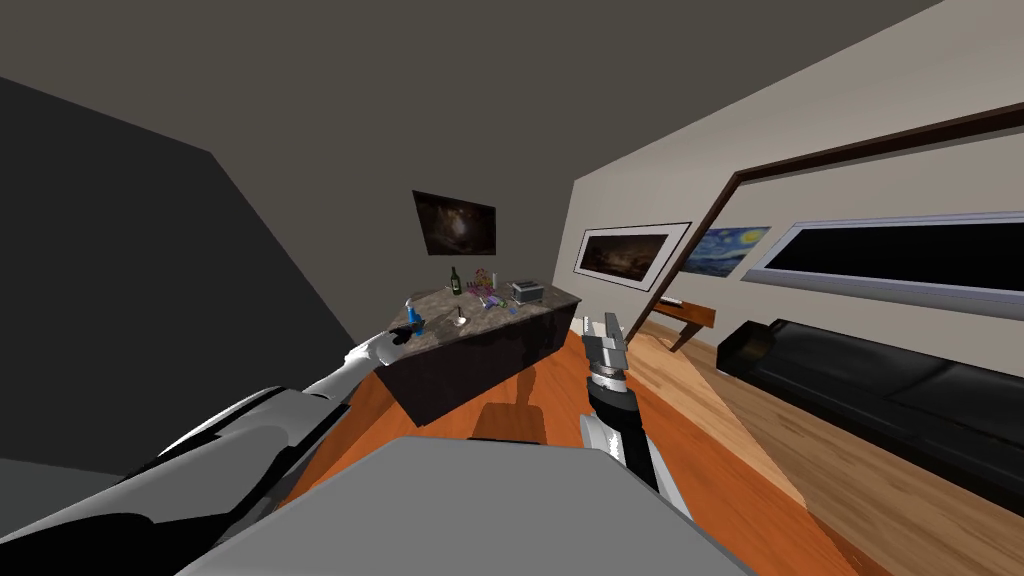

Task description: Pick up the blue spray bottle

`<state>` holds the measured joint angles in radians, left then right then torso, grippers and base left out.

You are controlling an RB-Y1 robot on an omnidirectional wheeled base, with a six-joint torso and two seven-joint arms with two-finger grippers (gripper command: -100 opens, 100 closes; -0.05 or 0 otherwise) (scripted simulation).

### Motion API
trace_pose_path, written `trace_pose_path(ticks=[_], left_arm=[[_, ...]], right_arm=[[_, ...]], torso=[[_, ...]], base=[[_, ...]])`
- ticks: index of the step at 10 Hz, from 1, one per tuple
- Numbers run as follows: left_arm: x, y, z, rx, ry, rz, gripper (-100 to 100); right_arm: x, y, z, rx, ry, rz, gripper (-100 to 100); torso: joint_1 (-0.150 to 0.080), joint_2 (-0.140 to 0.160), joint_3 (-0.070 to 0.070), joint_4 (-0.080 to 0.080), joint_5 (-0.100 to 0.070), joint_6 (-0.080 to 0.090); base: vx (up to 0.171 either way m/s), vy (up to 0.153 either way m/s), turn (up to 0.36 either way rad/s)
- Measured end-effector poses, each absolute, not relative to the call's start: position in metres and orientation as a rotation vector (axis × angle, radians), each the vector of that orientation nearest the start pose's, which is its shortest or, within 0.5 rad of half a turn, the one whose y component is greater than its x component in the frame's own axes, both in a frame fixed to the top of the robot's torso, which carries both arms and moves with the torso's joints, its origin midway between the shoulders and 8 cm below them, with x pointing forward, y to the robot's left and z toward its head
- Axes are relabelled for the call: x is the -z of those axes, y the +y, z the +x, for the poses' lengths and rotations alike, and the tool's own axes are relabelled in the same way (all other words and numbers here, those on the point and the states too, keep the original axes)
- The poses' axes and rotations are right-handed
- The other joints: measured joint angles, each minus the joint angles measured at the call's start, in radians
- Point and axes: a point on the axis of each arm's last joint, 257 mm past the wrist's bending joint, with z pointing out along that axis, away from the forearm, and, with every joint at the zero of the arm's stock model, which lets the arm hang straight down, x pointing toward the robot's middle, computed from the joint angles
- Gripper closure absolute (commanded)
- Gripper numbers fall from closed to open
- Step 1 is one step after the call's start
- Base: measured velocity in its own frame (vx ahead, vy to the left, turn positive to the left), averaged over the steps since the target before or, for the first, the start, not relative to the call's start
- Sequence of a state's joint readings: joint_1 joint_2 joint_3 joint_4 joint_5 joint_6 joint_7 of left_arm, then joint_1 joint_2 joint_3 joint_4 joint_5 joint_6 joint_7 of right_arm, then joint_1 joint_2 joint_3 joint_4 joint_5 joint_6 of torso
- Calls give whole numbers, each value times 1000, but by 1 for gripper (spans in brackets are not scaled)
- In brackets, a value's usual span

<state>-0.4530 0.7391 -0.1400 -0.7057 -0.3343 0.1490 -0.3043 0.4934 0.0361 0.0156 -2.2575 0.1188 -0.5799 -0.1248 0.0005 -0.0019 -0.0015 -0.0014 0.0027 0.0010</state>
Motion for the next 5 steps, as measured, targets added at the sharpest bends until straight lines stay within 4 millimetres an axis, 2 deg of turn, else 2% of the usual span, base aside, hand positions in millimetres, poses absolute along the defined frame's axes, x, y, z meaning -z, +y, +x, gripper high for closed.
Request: trace_pose_path(ticks=[1, 2, 5], left_arm=[[275, 595, 578, -270, 1868, -524, -100], [271, 588, 586, -269, 1871, -510, -100], [250, 588, 605, -266, 1843, -517, -100]], right_arm=[[-31, -259, 338, -1380, 584, 603, 0], [-31, -259, 338, -1380, 584, 604, 0], [-31, -259, 338, -1380, 584, 604, 0]], torso=[[3, 5, 3, 1, 1, 1], [2, 8, 5, 2, 1, 0], [-1, 0, 0, 0, 0, 0]], base=[[-168, 35, -108], [-94, -13, 20], [1, -18, 7]])
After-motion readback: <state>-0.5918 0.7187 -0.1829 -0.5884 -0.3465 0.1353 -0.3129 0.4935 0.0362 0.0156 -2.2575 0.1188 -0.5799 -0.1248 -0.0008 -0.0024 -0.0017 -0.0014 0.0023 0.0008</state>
